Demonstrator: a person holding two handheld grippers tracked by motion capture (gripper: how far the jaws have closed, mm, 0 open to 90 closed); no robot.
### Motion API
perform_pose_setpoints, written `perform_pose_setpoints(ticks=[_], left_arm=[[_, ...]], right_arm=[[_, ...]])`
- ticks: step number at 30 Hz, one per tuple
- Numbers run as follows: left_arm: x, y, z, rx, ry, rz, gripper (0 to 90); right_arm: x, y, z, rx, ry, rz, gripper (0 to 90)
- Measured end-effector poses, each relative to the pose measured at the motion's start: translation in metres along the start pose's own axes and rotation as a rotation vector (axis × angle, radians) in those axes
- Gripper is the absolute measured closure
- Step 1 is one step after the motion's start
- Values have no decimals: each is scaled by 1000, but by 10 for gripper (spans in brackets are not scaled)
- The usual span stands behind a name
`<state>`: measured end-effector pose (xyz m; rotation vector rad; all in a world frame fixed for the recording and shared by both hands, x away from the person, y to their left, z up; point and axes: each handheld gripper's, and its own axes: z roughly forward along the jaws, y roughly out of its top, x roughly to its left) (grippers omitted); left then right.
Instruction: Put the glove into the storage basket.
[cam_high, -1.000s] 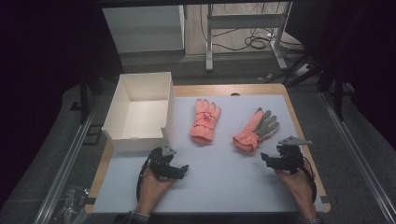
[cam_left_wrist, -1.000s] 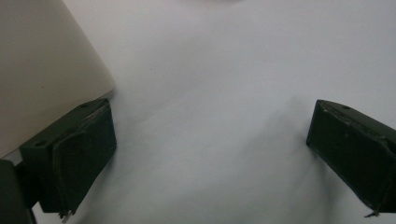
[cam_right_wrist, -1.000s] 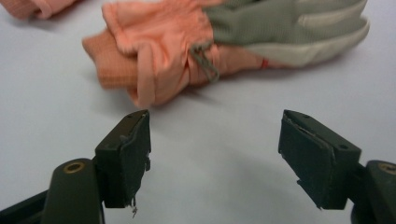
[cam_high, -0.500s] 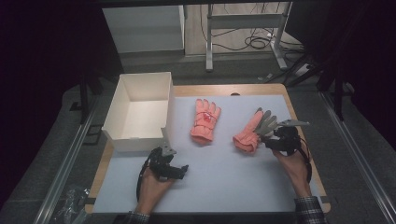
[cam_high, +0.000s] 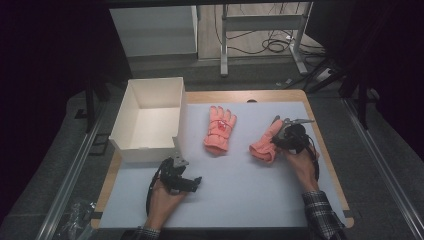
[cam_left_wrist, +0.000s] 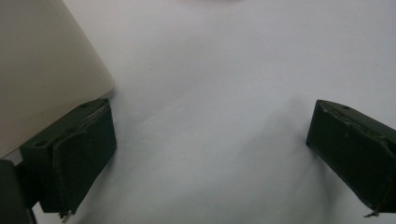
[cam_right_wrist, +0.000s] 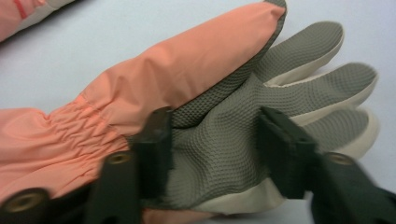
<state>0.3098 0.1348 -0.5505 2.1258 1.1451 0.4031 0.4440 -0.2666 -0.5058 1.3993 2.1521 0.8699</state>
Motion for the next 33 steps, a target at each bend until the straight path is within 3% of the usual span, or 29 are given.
perform_pose_setpoints(ticks=[4, 7, 17, 21, 28, 32, 33], left_arm=[[0, 0, 0, 0, 0, 0, 14], [0, 0, 0, 0, 0, 0, 14], [0, 0, 0, 0, 0, 0, 14], [0, 0, 0, -1, -1, -1, 14], [0, 0, 0, -4, -1, -5, 14], [0, 0, 0, 0, -1, 0, 14], [0, 0, 0, 0, -1, 0, 14]], right_arm=[[5, 1, -1, 27, -31, -28, 747], [5, -1, -2, 16, -28, -30, 823], [-2, 0, -13, -22, 29, 8, 851], [-1, -2, -26, -34, 93, 33, 855], [8, -3, -45, -53, 138, 2, 856], [19, -4, -65, -72, 227, -25, 856], [19, -4, -65, -72, 227, -25, 856]])
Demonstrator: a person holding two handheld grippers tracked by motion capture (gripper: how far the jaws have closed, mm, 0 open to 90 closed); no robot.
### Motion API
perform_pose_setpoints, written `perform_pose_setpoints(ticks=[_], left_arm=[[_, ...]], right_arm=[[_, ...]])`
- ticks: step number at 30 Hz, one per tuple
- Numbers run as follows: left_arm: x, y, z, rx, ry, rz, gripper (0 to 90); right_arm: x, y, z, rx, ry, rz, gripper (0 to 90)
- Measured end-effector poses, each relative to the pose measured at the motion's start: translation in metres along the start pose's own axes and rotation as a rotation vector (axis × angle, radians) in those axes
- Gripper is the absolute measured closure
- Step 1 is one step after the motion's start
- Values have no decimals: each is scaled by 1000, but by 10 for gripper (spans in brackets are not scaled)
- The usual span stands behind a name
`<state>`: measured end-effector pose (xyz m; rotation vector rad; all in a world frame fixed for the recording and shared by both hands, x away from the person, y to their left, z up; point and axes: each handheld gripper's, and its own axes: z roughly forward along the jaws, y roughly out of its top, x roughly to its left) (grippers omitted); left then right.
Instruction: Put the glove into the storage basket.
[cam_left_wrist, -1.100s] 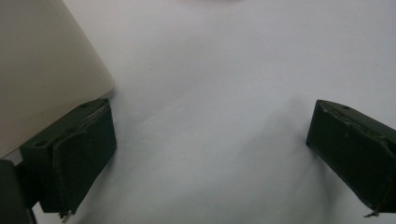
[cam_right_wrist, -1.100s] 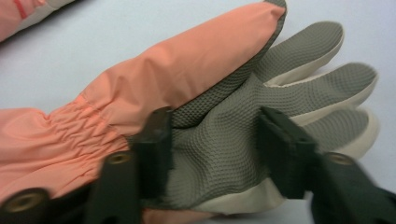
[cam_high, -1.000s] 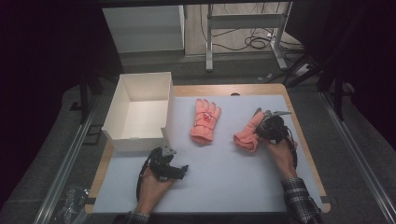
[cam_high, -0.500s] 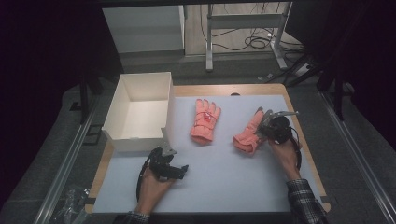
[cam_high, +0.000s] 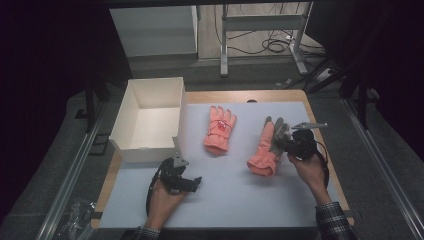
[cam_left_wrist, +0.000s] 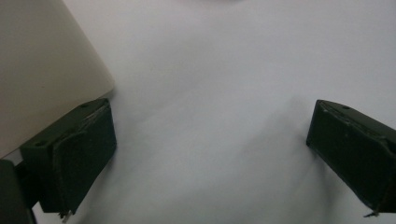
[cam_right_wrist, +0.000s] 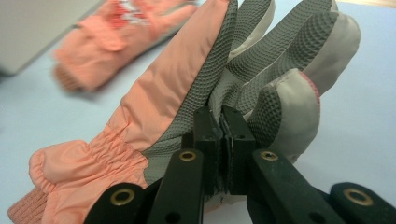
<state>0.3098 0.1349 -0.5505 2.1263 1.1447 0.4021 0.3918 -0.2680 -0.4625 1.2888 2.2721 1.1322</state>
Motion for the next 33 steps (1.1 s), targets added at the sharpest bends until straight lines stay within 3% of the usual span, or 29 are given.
perform_pose_setpoints(ticks=[2, 8, 13, 16, 23, 26, 33], left_arm=[[0, 0, 0, 0, 0, 0, 14], [0, 0, 0, -1, 1, 3, 14], [0, 0, 0, -2, 1, 1, 14], [0, 0, 0, -3, 2, 0, 14], [0, 0, 0, 0, 1, 1, 14], [0, 0, 0, 0, 1, 0, 14], [0, 0, 0, 0, 1, 1, 14]], right_arm=[[12, -1, -7, 4, 56, -35, 856], [35, -9, -13, 15, 163, -72, 856], [54, -18, -11, 39, 244, -113, 856], [66, -26, -3, 83, 299, -147, 855], [73, -39, 21, 142, 309, -199, 855], [72, -42, 25, 147, 310, -200, 848], [70, -34, 18, 119, 259, -245, 693]])
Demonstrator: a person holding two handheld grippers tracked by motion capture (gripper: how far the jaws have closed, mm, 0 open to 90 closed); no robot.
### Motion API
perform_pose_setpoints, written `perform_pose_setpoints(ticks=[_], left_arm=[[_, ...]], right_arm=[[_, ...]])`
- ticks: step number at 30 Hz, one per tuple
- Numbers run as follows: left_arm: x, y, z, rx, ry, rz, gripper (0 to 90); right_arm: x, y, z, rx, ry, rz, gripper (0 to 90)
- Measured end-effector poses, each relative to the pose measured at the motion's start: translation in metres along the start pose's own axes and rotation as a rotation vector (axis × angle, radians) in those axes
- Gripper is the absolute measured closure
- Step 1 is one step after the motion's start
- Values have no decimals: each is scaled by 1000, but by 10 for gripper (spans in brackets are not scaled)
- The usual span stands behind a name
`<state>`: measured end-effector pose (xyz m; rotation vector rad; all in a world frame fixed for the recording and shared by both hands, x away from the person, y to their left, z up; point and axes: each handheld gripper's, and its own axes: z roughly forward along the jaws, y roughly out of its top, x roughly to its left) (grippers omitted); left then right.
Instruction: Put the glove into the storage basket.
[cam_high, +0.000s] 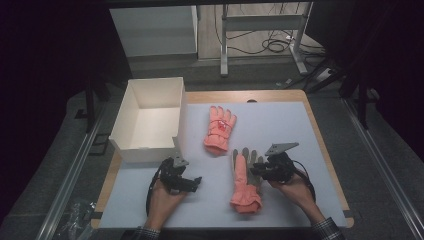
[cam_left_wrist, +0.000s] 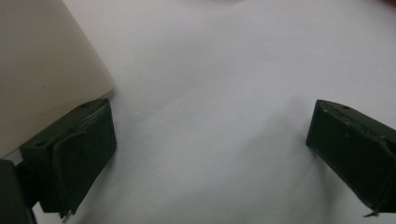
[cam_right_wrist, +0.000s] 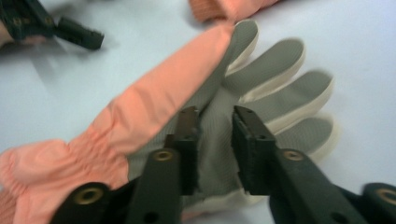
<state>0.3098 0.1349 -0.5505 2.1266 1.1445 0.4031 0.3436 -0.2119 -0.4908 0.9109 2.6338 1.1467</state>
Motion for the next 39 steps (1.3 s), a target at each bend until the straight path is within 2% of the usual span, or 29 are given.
perform_pose_setpoints(ticks=[2, 8, 10, 12, 16, 17, 21, 22, 24, 25, 27, 30, 33, 39], left_arm=[[0, 0, 0, 0, 0, 0, 14], [0, 0, 0, 0, 0, 0, 14], [0, 0, 0, -1, -1, -2, 14], [0, 0, 0, 0, -1, 0, 14], [0, 0, 0, 0, -1, -1, 14], [0, 0, 0, 0, -1, -1, 14], [0, 0, 0, 0, -1, 0, 14], [0, 0, 0, 0, -1, 0, 14], [0, 0, 0, 1, -1, -1, 14], [0, 0, 0, 1, -1, -1, 14], [0, 0, 0, -1, -2, -1, 14], [0, 0, 0, 3, -1, 3, 14], [0, 0, 0, 2, -2, 2, 15], [0, 0, 0, 0, -2, -2, 15]], right_arm=[[-5, 4, -4, -18, -7, 20, 630], [-18, 15, -6, -34, -36, 55, 550], [-25, 25, -2, -51, -58, 80, 497], [-28, 33, 1, -59, -75, 83, 475], [-33, 44, 7, -78, -81, 94, 451], [-36, 54, 13, -89, -94, 100, 428], [-40, 67, 24, -84, -104, 110, 393], [-42, 76, 33, -82, -107, 122, 375], [-44, 82, 40, -83, -112, 120, 365], [-44, 82, 40, -83, -112, 120, 365], [-46, 92, 51, -86, -119, 114, 362], [-46, 102, 63, -72, -126, 86, 367], [-48, 110, 75, -49, -123, 81, 375], [-53, 126, 93, -55, -139, 70, 400]])
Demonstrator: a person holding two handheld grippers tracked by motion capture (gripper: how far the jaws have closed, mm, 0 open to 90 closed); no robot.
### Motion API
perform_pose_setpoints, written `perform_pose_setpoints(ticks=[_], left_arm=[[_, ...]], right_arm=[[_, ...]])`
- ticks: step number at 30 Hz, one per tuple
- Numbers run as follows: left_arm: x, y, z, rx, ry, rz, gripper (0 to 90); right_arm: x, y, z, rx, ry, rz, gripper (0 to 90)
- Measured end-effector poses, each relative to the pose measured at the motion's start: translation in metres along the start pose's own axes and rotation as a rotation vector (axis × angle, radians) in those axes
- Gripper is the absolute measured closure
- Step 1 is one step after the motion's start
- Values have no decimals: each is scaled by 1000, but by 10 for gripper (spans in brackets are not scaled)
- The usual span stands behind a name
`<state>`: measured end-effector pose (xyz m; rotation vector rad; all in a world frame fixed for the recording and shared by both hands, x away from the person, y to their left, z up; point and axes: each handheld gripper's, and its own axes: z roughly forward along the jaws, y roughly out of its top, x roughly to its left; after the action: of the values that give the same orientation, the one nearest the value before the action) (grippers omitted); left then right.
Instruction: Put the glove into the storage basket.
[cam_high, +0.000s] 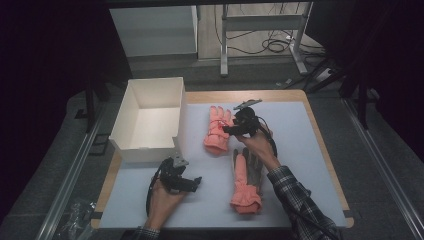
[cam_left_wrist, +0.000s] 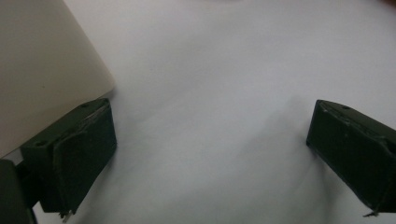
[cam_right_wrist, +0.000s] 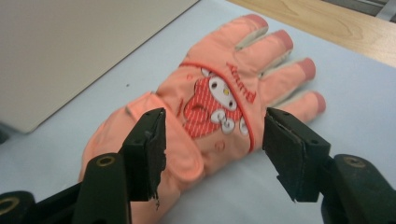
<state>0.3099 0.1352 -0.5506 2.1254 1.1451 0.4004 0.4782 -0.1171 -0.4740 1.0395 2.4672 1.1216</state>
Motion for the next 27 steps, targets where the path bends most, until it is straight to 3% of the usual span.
perform_pose_setpoints(ticks=[9, 18, 23, 24, 25, 27], left_arm=[[0, 0, 0, 1, 1, 1, 14], [0, 0, 0, -1, 0, 0, 14], [0, 0, 0, -1, 0, 0, 14], [0, 0, 0, -1, 0, -1, 14], [0, 0, 0, -1, 0, 0, 14], [0, 0, 0, -1, 0, 0, 14]], right_arm=[[-2, 15, 31, 19, -16, 8, 349], [-6, 16, 58, 93, -66, -20, 315], [-7, 14, 65, 116, -56, -12, 448], [-6, 14, 65, 116, -57, -9, 531], [-5, 13, 66, 125, -23, 15, 645], [-3, 13, 66, 131, -13, 18, 727]])
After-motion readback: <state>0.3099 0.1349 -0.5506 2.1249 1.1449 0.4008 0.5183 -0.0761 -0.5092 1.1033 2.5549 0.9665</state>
